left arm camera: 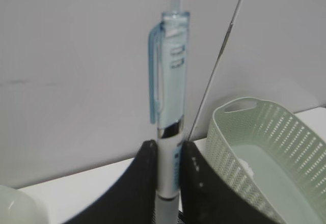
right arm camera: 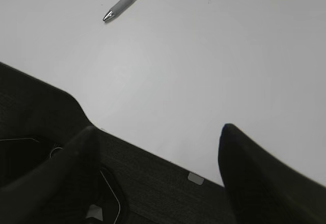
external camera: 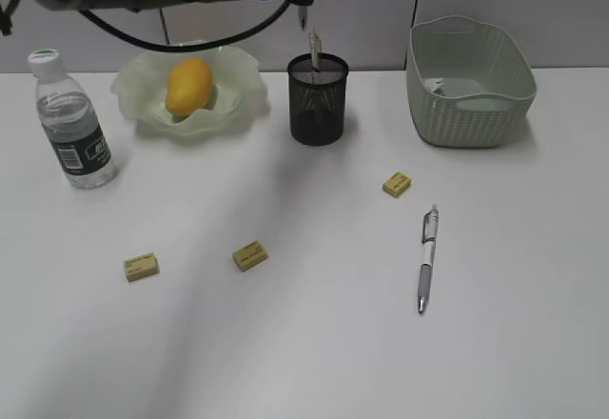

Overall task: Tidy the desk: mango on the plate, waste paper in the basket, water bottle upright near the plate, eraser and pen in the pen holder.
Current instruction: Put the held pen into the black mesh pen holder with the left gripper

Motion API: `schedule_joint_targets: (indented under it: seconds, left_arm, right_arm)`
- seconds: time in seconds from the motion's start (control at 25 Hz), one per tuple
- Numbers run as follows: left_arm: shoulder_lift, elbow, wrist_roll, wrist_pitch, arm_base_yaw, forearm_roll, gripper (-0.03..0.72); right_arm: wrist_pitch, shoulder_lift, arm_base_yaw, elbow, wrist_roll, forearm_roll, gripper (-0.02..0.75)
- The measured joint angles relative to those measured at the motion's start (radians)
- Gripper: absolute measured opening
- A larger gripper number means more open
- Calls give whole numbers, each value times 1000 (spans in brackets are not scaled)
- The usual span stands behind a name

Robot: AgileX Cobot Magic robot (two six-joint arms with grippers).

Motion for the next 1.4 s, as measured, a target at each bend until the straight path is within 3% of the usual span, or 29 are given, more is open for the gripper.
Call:
schedule_joint_targets:
  seconds: [0.28,0.72,1.08,1.4]
  left_arm:
    - [82,0,-4,-127,0,-4,102]
    - [180,0,-13,-140,-7,-44,114]
    - [184,0,-16,-151,-9,-44,382]
    - [123,0,-16,-97,-10,-35,412]
  right_arm:
    - [0,0,0,0,0,0,569]
    - [0,0,0,0,0,0,569]
    - [0,0,0,0,0,0,569]
    - [0,0,0,0,0,0,569]
